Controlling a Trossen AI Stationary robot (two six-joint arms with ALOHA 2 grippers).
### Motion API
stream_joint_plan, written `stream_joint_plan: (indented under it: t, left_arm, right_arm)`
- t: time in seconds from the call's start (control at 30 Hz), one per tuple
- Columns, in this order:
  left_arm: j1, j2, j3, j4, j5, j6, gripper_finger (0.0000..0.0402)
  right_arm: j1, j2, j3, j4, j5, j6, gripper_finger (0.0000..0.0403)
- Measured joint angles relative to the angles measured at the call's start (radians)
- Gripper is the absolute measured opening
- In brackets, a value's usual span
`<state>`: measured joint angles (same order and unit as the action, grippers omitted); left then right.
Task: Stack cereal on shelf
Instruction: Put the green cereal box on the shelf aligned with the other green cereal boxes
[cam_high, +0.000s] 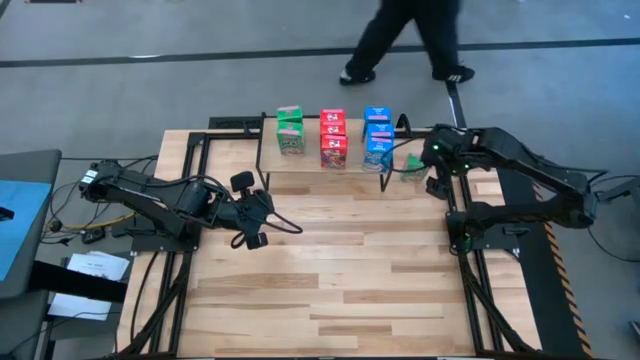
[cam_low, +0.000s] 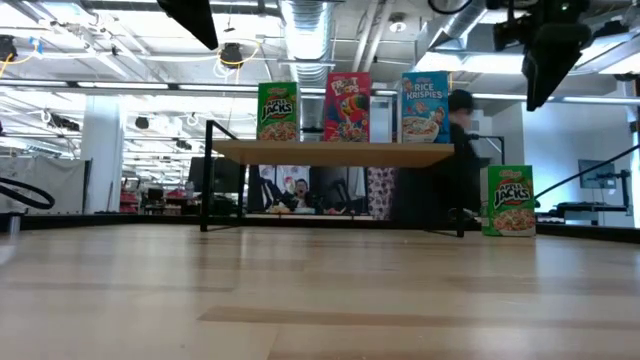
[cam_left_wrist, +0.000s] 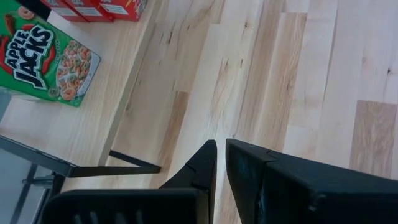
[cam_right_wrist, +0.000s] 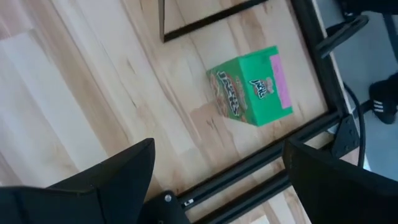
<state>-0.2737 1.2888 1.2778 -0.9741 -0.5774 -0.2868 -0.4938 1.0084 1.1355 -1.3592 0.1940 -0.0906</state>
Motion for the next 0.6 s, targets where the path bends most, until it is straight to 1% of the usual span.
stream_joint_plan:
  t: [0.37, 0.6]
  left_arm:
    - [0.0, 0.0, 0.0, -0.001, -0.001, 0.002, 0.0025]
    - [0.0, 0.0, 0.0, -0.003, -0.001, -0.017, 0.0025]
  right_arm:
    - [0.0, 0.091, 0.0, -0.051, 0.023, 0.006, 0.0374]
    - [0.0, 0.124, 0.001, -0.057, 0.018, 0.083, 0.0374]
